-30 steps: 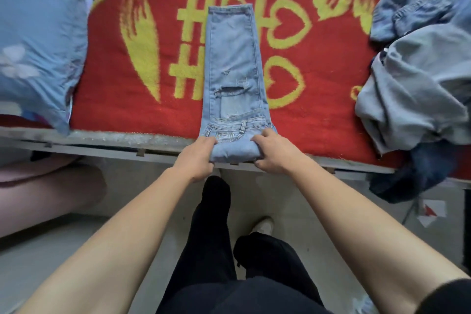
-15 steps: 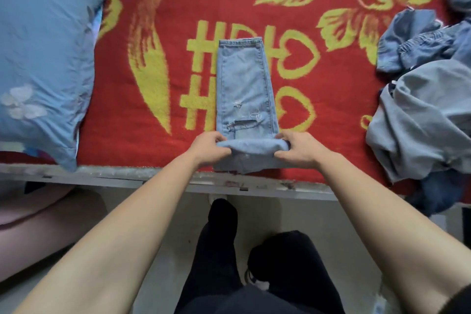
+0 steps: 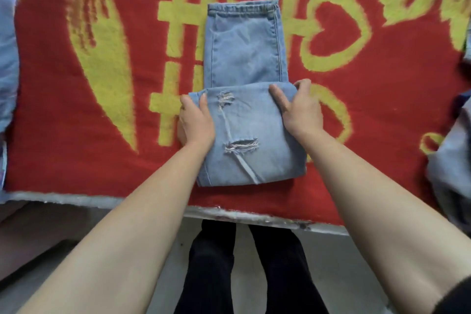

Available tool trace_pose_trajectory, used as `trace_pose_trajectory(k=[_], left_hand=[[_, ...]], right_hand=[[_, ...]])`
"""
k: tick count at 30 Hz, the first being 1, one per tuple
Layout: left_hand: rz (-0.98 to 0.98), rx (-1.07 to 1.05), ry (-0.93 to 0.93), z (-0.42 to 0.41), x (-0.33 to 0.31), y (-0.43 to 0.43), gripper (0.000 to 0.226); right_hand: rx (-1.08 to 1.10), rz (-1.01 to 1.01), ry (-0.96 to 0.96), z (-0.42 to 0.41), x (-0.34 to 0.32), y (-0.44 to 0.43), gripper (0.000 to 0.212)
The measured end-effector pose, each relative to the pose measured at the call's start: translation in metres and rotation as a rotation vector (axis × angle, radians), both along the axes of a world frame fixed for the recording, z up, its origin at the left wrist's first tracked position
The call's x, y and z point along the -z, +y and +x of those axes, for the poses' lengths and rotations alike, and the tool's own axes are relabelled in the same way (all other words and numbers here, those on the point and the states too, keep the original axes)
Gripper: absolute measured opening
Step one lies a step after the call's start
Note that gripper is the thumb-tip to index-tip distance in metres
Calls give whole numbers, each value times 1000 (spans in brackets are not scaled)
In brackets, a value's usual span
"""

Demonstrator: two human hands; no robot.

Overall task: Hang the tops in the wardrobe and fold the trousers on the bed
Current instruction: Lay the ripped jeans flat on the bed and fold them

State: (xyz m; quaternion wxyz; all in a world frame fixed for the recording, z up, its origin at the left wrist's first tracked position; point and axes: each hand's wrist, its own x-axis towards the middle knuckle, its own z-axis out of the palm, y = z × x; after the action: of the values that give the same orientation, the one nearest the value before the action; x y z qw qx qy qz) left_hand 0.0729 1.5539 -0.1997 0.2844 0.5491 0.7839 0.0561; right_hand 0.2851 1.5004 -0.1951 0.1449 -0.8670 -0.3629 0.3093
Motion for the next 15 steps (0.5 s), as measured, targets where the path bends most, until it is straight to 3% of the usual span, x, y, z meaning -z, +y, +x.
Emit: trace_pose_trajectory(k=[4,9,12,15], left_hand=[[172,93,220,9,24,-10,48],[189,94,137,6,11,-1,44],[226,29,-21,8,6,28,47],[160,8,-156,27,6,84,60]], right_hand=[[-73,99,-159,-9,21,-6,61],[-164,40,-228,3,5,10,55],[-165,114,-101,17,-6,49,54],[-20,92,136,25,-12,112,60]])
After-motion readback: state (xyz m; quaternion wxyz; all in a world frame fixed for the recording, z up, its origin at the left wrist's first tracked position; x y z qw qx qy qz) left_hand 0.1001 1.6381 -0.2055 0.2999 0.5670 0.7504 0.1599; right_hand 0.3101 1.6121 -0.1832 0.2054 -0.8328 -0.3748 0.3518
